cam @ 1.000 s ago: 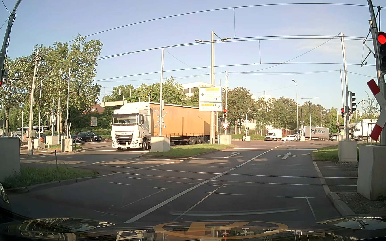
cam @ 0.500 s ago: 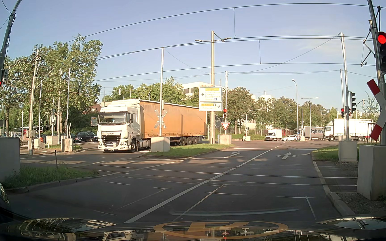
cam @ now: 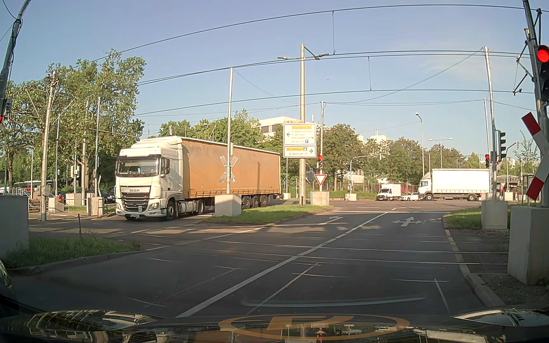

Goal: Follow the waypoints while adhering to traffic rules and regulations

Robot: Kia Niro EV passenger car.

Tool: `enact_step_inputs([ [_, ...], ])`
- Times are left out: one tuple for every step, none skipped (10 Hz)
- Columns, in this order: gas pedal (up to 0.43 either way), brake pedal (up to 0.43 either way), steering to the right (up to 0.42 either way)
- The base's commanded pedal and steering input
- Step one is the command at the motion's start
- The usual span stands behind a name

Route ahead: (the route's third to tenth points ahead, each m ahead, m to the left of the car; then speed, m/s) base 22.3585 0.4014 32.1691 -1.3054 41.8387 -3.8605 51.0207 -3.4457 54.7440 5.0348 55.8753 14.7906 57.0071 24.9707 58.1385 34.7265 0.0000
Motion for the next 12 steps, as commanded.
enact_step_inputs([
  [0.000,0.287,0.248],
  [0.000,0.287,0.248],
  [0.000,0.287,0.248],
  [0.000,0.287,0.248],
  [0.000,0.287,0.248],
  [0.000,0.287,0.248],
  [0.000,0.287,0.248],
  [0.000,0.287,0.248],
  [0.000,0.287,0.248],
  [0.000,0.287,0.248],
  [0.000,0.287,0.248],
  [0.000,0.287,0.248],
])
